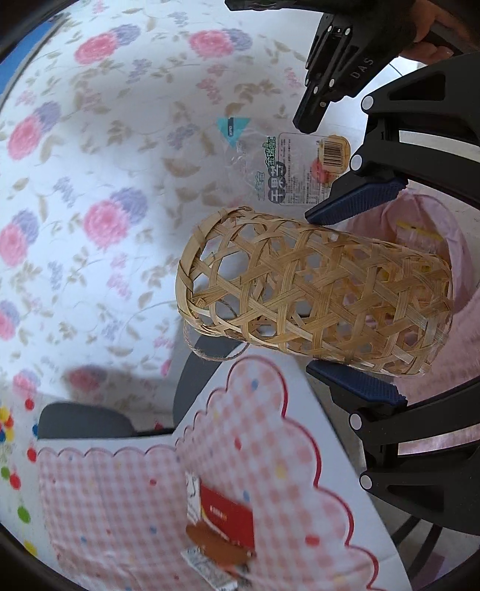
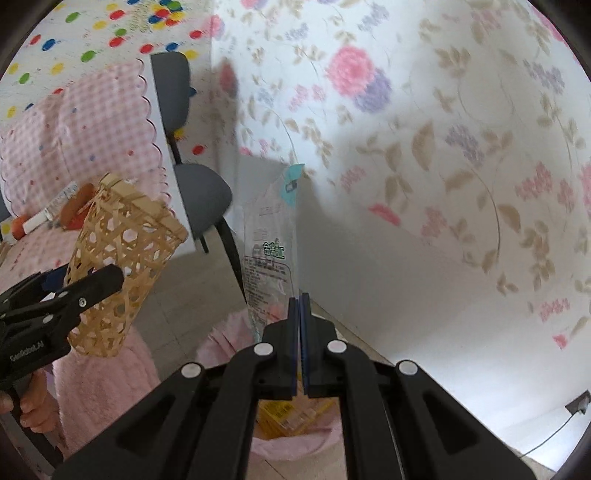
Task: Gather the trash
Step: 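Carry the bamboo tube and clear candy wrapper over the pink bin with both grippers, then open both grippers to drop the tube and wrapper into the bin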
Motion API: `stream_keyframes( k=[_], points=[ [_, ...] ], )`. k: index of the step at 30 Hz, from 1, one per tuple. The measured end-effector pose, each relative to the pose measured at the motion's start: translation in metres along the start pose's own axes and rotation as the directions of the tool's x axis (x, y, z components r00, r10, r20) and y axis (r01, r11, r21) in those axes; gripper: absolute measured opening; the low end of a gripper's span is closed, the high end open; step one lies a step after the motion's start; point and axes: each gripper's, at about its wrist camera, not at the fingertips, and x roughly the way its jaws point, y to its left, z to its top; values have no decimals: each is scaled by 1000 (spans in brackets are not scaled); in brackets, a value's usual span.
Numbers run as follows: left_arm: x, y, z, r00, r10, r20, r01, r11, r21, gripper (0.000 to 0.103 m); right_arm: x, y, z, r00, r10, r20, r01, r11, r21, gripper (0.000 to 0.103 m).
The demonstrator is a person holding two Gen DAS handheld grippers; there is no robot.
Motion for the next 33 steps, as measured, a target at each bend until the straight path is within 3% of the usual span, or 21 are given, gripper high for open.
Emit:
stream_keyframes(
  k=[9,12,14,16,17,18,27,33],
  points=[
    [38,-17,1,999,-15,-47,17,999,46,76,23,-20,-7,999,-10,-43,12,999,47,1],
    [48,-19,2,998,-30,-64,33,998,46,86,36,-23,-8,998,-13,-58,16,999,52,2],
    [50,-17,3,998,-21,-66,24,999,40,87,47,-23,-10,995,11,-94,-7,999,51,4],
    [45,-11,5,998,-10,-64,12,1000,28,87,50,-23,-13,994,13,-108,-7,998,57,21],
    [41,-6,7,998,3,-59,-2,1000,20,87,49,-23,-13,994,13,-105,-7,998,57,37],
    [39,-2,8,998,14,-55,-13,1000,16,86,47,-23,-13,995,9,-97,-4,999,55,40],
    [-5,35,21,995,103,1,-103,994,-35,86,14,-23,13,1000,2,15,-3,997,71,40],
    [-33,50,25,990,135,29,-133,990,-51,86,3,-9,25,997,58,51,-61,996,65,40]
  ],
)
